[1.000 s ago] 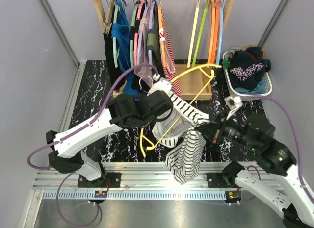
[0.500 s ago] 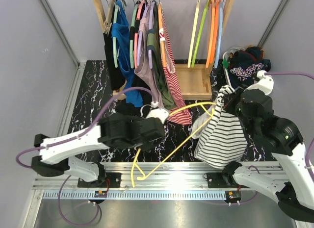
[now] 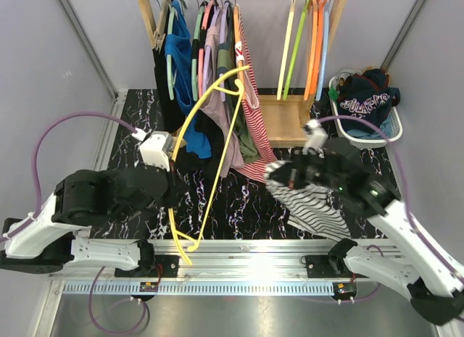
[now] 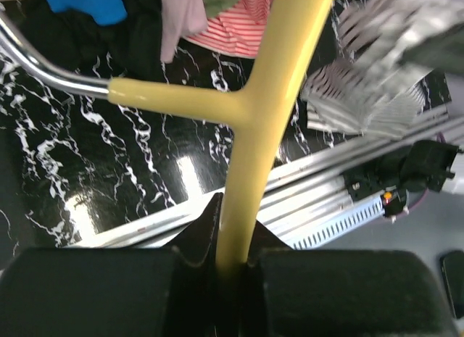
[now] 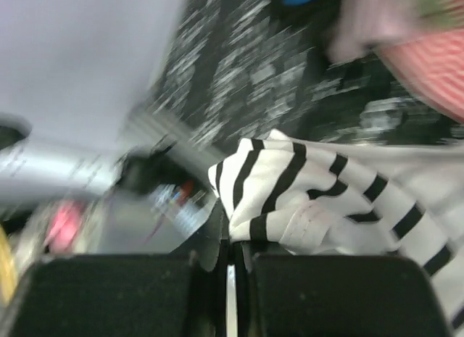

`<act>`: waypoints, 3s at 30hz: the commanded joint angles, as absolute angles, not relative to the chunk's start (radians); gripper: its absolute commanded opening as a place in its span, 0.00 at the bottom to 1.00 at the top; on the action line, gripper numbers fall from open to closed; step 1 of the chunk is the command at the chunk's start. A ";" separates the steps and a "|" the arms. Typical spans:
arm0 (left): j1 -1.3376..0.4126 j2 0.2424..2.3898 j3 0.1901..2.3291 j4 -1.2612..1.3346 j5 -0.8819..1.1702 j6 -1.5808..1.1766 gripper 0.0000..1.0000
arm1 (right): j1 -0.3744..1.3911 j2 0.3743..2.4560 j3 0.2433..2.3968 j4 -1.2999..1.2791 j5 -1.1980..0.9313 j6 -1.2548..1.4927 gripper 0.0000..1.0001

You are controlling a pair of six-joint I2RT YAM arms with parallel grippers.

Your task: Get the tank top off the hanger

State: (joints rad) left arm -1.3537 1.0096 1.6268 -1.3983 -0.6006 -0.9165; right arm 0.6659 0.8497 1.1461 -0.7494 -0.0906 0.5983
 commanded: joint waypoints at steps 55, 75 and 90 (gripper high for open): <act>-1.351 0.769 1.459 -1.145 -0.821 -0.868 0.00 | 0.944 1.377 0.894 -0.828 0.406 0.937 0.00; -1.350 0.781 1.434 -1.008 -0.729 -0.738 0.00 | -0.187 1.750 2.097 -0.756 0.129 0.595 0.00; -1.338 0.703 1.377 -0.969 -0.664 -0.733 0.00 | -0.221 2.644 2.563 -0.989 0.262 0.676 0.00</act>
